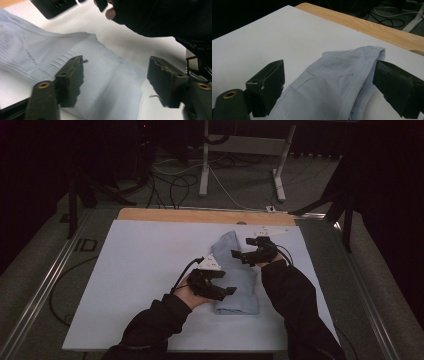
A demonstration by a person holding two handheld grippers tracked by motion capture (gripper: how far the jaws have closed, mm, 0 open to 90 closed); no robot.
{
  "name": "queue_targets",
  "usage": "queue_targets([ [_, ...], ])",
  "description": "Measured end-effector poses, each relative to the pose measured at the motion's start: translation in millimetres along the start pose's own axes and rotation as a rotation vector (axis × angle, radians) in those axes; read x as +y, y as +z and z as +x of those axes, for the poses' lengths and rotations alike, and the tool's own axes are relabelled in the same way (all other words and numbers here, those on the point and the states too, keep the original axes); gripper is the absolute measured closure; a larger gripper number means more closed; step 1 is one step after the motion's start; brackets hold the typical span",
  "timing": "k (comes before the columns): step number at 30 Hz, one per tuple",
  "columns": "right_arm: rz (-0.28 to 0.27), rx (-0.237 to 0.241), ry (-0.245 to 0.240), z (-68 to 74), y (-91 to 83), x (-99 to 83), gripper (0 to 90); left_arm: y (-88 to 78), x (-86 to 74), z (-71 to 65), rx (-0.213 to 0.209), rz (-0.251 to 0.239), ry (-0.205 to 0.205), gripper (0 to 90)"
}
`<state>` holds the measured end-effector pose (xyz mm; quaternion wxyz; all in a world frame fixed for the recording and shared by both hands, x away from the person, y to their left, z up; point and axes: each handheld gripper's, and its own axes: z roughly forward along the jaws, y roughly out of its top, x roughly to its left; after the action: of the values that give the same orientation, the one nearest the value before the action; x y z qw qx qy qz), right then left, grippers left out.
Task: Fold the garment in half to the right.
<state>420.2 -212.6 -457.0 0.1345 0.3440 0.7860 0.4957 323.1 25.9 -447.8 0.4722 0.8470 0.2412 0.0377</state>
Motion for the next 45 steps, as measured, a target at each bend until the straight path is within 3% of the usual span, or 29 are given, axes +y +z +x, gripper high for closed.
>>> queue_targets([
  [4,-0.004,0.004,-0.004,4.2,-2.5,-1.3,10.4,-7.1,-2.0,6.2,-0.038,-0.025,-0.001,13.3],
  [7,-0.009,0.008,-0.004,7.1,-5.5,-2.4,10.4,-12.5,-4.7,9.9,-0.049,-0.046,0.009,10.8],
  [10,-0.008,0.009,-0.020,9.7,-8.4,-3.8,10.5,-15.0,-7.5,12.5,-0.039,-0.048,0.023,0.4],
  [14,-0.008,0.011,-0.030,14.1,-11.7,-6.5,10.6,-18.9,-11.9,16.2,-0.012,-0.058,0.053,0.0],
  [18,-0.018,0.018,-0.027,18.7,-16.2,-9.8,10.6,-26.2,-16.9,19.4,0.020,-0.117,0.080,0.0],
  [20,-0.018,0.021,-0.035,22.3,-17.7,-11.8,10.6,-29.2,-18.3,22.0,0.010,-0.131,0.087,0.0],
  [23,-0.021,0.029,-0.051,28.5,-19.7,-15.0,10.6,-33.2,-20.2,24.9,0.018,-0.107,0.110,0.0],
  [30,-0.054,0.036,-0.056,36.7,-33.3,-23.5,10.6,-51.5,-33.4,34.6,0.056,-0.101,0.115,0.0],
  [38,-0.076,0.004,-0.021,31.1,-51.8,-43.8,10.6,-78.6,-50.0,42.5,0.074,-0.107,0.115,0.0],
  [45,-0.068,-0.023,-0.018,26.3,-64.0,-61.4,10.9,-98.0,-68.8,46.8,0.111,-0.120,0.106,0.0],
])
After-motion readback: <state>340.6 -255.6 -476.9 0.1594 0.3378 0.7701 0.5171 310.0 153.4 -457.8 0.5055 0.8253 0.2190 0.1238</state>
